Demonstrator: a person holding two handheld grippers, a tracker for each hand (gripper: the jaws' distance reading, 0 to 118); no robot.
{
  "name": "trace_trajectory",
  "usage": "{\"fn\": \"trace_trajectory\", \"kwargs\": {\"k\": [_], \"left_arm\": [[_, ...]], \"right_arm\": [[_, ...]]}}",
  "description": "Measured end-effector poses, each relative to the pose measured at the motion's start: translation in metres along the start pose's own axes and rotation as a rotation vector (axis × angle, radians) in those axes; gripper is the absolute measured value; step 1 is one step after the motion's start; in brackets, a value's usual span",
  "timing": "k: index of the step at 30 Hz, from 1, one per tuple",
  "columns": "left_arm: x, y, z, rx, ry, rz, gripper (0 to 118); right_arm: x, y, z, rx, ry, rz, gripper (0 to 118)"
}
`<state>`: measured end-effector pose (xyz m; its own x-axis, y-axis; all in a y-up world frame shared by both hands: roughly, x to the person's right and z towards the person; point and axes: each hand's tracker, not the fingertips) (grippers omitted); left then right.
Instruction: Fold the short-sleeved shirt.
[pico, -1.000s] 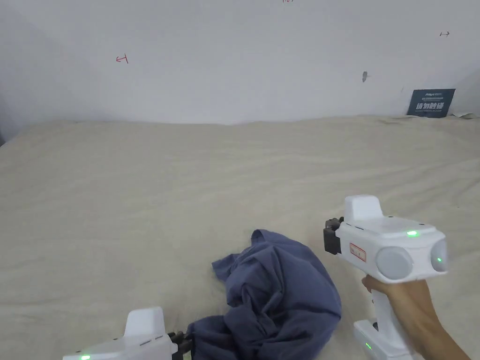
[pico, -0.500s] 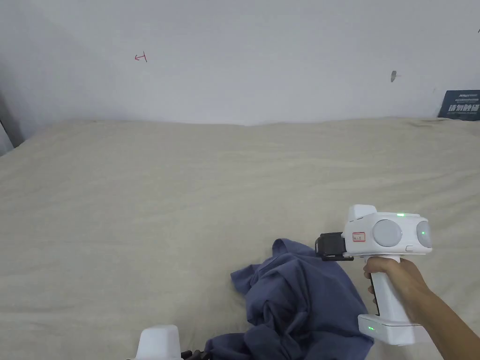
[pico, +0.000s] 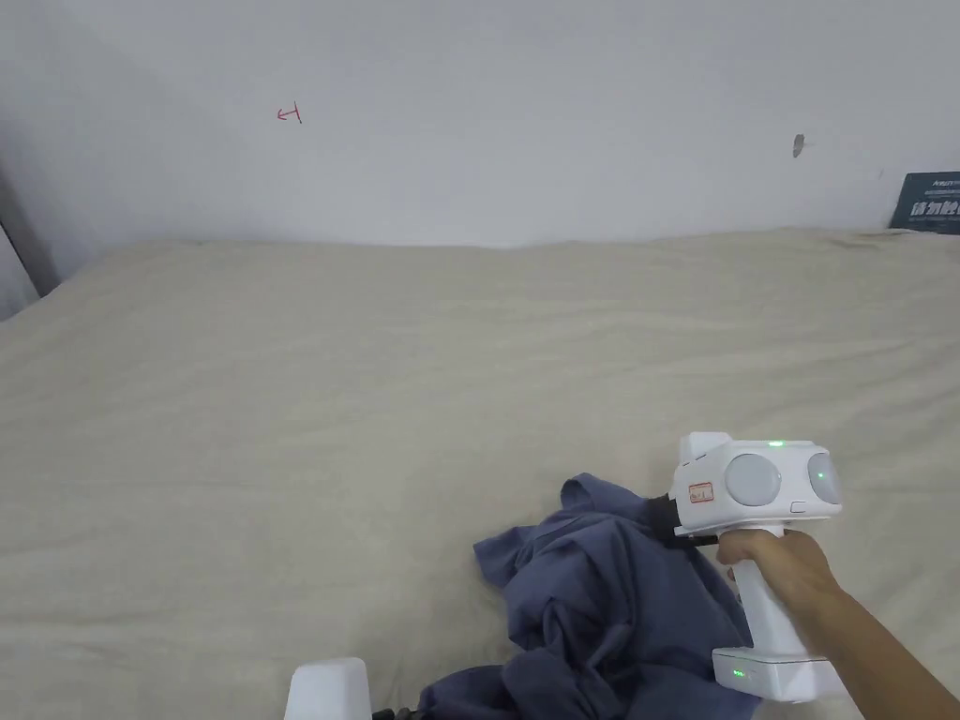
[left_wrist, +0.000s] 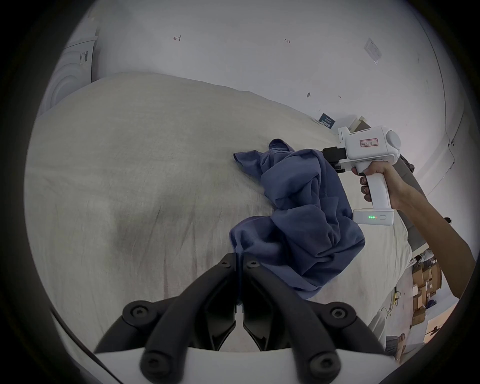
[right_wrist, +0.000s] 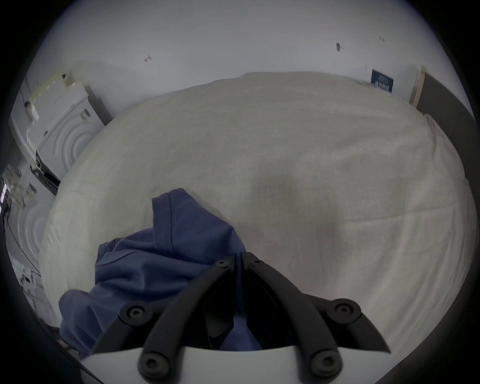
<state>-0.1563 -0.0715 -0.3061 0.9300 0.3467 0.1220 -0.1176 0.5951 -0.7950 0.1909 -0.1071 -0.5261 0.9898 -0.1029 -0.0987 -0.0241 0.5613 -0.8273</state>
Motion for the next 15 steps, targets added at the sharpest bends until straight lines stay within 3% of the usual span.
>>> {"fn": "trace_trajectory", "kwargs": {"k": [6,15], "left_arm": [[-0.001,-0.003,0.003,0.004,-0.001,0.007,0],[-0.001,0.009,0.024,0.048,-0.018,0.032,0]], "right_arm": [[0.004,0.002,0.027,0.072,-0.005,0.009,2],[0.018,0.007,0.128,0.188,-0.024,0.007,2]]}}
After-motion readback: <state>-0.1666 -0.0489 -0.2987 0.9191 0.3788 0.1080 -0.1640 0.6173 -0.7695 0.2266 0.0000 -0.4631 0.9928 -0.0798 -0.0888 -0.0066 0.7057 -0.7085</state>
